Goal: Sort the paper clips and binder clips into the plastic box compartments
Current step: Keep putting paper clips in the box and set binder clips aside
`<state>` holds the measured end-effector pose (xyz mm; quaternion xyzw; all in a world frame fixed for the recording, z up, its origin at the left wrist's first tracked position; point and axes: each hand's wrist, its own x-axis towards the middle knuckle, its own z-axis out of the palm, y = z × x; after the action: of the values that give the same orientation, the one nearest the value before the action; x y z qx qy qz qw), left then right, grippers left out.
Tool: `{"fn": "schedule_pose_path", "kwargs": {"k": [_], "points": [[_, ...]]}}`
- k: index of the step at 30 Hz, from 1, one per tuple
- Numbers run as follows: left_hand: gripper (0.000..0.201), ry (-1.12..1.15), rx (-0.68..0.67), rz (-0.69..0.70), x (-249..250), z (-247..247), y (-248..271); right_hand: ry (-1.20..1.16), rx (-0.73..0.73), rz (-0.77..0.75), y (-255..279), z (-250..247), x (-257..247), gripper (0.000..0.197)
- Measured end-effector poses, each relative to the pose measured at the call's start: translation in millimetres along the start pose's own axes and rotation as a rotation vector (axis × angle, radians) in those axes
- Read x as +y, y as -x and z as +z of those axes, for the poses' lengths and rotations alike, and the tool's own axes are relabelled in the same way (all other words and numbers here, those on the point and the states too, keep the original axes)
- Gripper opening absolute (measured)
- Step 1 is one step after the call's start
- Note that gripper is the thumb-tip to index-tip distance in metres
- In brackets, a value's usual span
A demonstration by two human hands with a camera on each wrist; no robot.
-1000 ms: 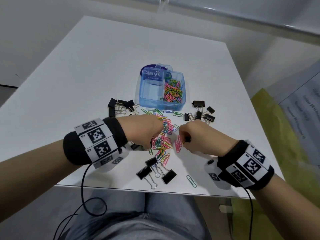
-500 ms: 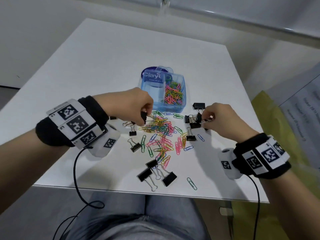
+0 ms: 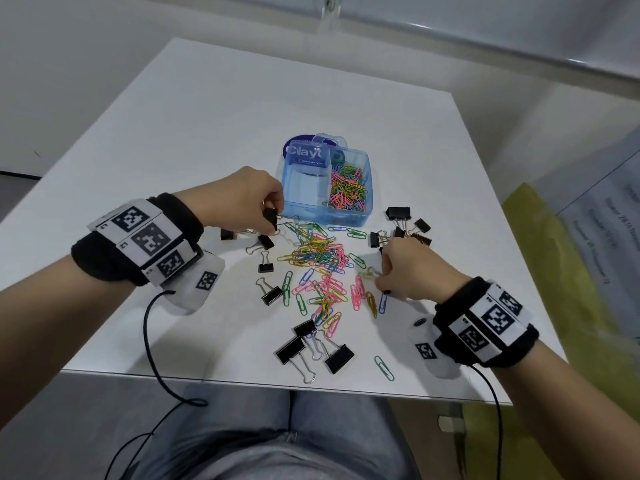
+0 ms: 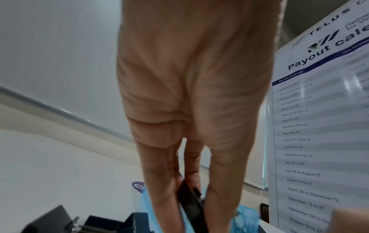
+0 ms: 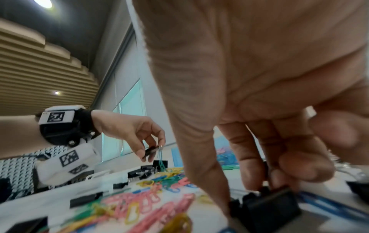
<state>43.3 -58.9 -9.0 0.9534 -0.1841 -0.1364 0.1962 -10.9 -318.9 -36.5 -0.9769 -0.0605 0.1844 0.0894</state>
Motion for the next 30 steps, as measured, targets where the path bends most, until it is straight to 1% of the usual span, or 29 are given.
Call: {"fn": "schedule_pose_path", "kwargs": {"k": [2, 6, 10, 13, 16, 18, 20, 22, 24, 27, 29, 30], "points": [[0.025, 0.068, 0.001, 0.013, 3.7, -1.9, 0.9, 0.018, 0.044, -0.027, 1.5, 4.0, 1.3, 0.008], [0.028, 0.166, -0.015, 0.036, 10.0, -3.1, -0.1, -0.006, 0.039, -0.038, 0.0, 9.8, 2.4, 0.018], [0.027, 0.195, -0.013, 0.070, 17.1, -6.1, -0.6, -0.087, 0.053, -0.025, -0.9, -0.4, 9.2, 0.013], [0.027, 0.223, -0.031, 0.092, 22.6, -8.1, -0.1, -0.125, 0.114, 0.020, -2.8, -16.6, 20.5, 0.014], [0.027, 0.254, -0.045, 0.121, 30.3, -8.6, -0.1, -0.213, 0.255, 0.015, -3.9, -27.8, 22.8, 0.003], [0.027, 0.275, -0.042, 0.137, 36.1, -7.7, -0.3, -0.327, 0.329, -0.045, -3.7, -29.1, 12.7, 0.020], [0.028, 0.289, -0.037, 0.151, 41.9, -6.2, -0.4, -0.484, 0.302, -0.105, -0.4, -28.8, -5.9, 0.033], [0.029, 0.304, -0.035, 0.155, 47.1, -4.8, -1.2, -0.582, 0.228, -0.147, 2.2, -26.0, -23.2, 0.037], [0.029, 0.306, -0.026, 0.155, 50.3, -4.3, -1.7, -0.649, 0.177, -0.181, 1.2, -21.9, -33.8, 0.032], [0.029, 0.291, -0.005, 0.151, 51.0, -5.4, -1.3, -0.727, 0.175, -0.197, -1.3, -19.0, -39.6, 0.023], [0.029, 0.289, 0.013, 0.142, 50.5, -7.0, -0.3, -0.738, 0.173, -0.188, -1.7, -18.7, -39.9, 0.017], [0.028, 0.286, 0.020, 0.137, 50.4, -7.8, 0.0, -0.734, 0.164, -0.183, -1.4, -19.1, -39.9, 0.018]]}}
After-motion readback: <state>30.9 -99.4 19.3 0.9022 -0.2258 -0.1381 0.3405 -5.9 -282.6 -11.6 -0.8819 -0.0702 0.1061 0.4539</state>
